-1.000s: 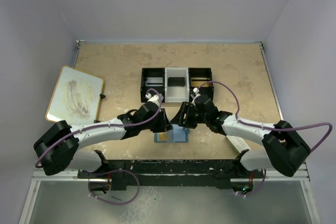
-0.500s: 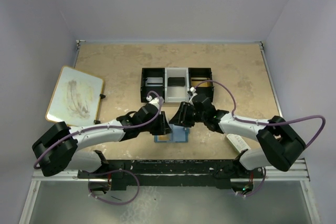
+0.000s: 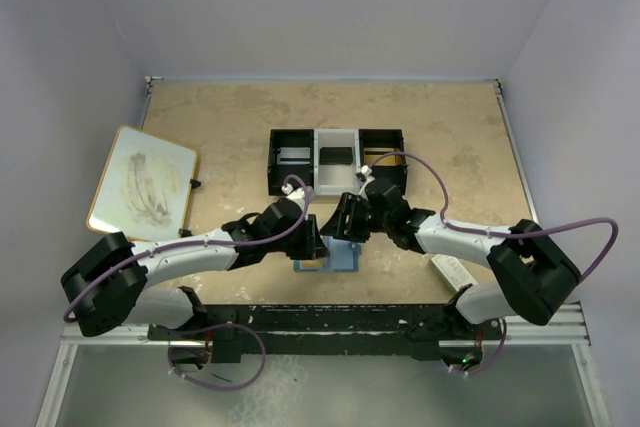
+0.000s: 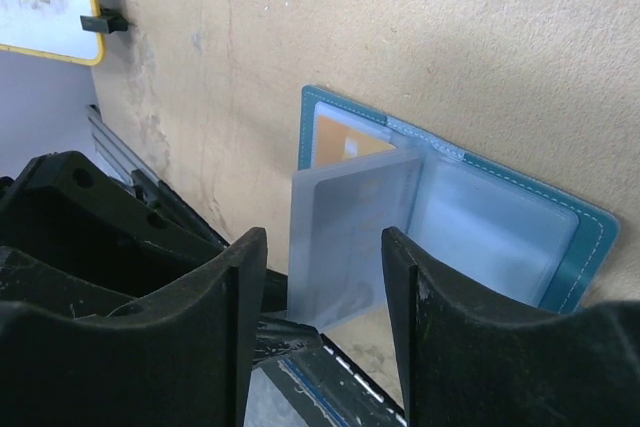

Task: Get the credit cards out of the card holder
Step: Adjust the card holder at the center of the board.

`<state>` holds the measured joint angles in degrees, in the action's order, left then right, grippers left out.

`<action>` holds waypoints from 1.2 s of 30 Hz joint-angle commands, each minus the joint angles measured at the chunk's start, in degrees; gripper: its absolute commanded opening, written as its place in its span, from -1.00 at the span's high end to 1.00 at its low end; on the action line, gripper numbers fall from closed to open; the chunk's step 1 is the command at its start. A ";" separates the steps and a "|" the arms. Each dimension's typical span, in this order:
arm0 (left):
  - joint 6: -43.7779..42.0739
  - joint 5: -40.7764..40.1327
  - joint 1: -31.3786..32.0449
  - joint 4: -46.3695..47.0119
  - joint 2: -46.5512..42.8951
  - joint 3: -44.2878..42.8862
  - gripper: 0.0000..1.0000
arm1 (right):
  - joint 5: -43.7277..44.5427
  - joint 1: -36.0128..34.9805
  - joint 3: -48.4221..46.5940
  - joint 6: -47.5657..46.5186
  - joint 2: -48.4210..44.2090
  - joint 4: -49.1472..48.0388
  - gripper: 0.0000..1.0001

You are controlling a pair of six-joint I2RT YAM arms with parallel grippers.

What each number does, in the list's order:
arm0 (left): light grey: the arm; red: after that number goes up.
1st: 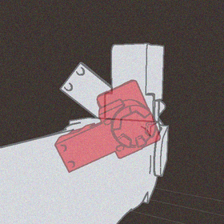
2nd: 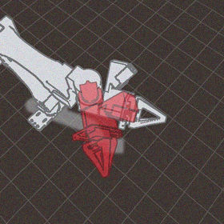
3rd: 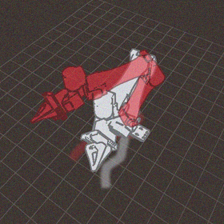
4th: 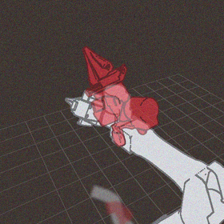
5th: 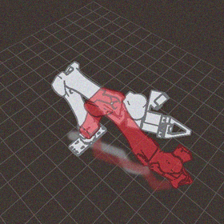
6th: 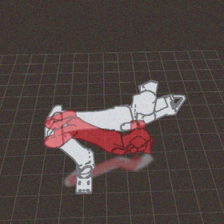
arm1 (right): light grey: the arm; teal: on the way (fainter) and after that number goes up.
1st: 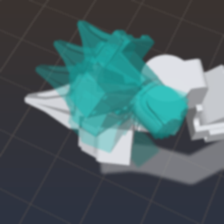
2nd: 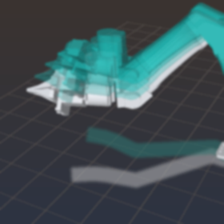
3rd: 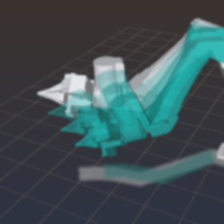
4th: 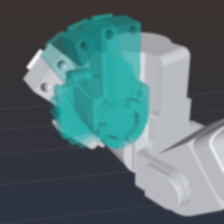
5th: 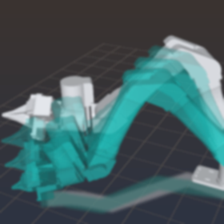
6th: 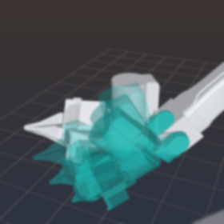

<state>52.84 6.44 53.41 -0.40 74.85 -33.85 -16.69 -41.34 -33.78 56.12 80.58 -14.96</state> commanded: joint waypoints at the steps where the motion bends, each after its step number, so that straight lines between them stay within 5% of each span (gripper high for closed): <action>1: -1.34 1.38 0.38 2.88 -1.25 0.50 0.58 | -1.68 0.03 -2.29 -1.23 0.30 -1.47 0.00; 6: -1.08 0.42 0.44 2.44 -1.79 0.95 0.58 | -0.95 0.03 -1.52 -0.61 -0.20 -0.21 0.30; 14: -1.99 -0.46 0.47 0.20 -2.46 0.93 0.57 | 0.72 0.03 -0.78 -0.03 -0.62 1.07 0.46; 26: -2.33 -1.50 0.47 -1.87 -3.96 1.37 0.56 | 2.49 0.03 -1.04 -0.22 -1.10 3.61 0.46; 36: -3.34 -7.93 0.46 -8.74 -9.04 -0.24 0.30 | 4.03 0.03 0.36 -0.04 -3.37 5.77 0.46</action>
<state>51.24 2.11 53.67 -7.07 68.31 -32.88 -14.17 -41.34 -34.00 56.36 79.13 -10.50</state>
